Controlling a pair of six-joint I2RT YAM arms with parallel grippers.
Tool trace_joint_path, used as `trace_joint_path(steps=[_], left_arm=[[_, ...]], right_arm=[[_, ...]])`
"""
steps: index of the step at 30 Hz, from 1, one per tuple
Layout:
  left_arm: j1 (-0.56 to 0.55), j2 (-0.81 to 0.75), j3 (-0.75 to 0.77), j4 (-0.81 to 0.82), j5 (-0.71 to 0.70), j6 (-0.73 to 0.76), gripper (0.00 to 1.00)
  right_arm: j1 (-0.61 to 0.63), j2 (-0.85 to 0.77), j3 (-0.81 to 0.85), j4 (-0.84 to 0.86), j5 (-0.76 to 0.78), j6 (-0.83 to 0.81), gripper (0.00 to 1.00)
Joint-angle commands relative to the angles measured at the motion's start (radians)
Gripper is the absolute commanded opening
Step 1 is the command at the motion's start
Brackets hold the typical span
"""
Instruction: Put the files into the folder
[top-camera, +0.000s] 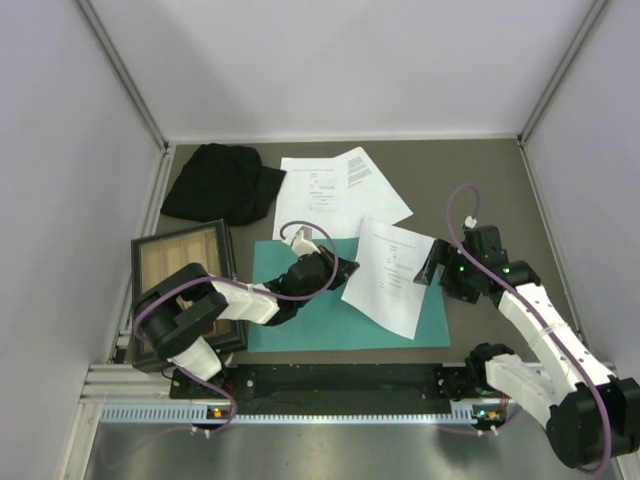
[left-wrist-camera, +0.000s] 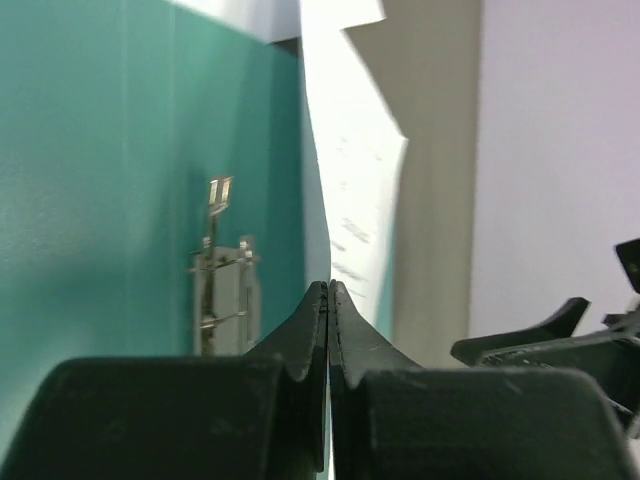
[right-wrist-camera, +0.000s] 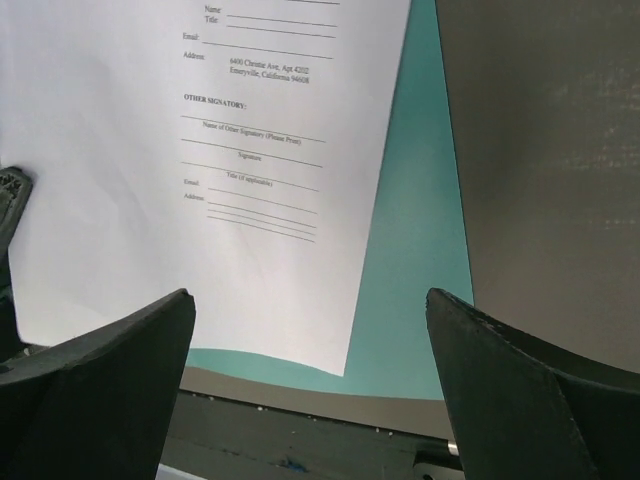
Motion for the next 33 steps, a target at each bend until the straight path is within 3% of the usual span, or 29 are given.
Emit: trace_joint_path(steps=[1,9,18,26,33], left_arm=[[-0.029,0.06,0.102,-0.035,-0.011,-0.013,0.0],[-0.107,0.139,0.135,-0.031,-0.13,-0.055,0.0],[-0.118,0.126,0.087,-0.015,-0.195,-0.091,0.0],[-0.144,0.169,0.079,-0.004,-0.218,-0.179,0.0],[-0.193,0.137,0.093,-0.115,-0.284,-0.185,0.0]], right_arm=[[-0.005,0.018,-0.031,0.103,0.016,0.041,0.96],[-0.011,0.211,0.063,0.042,0.235,0.028,0.99],[-0.095,0.372,0.083,0.175,0.237,0.039,0.99],[-0.097,0.547,0.165,0.287,0.177,-0.033,0.98],[-0.097,0.633,0.207,0.359,0.099,-0.084,0.96]])
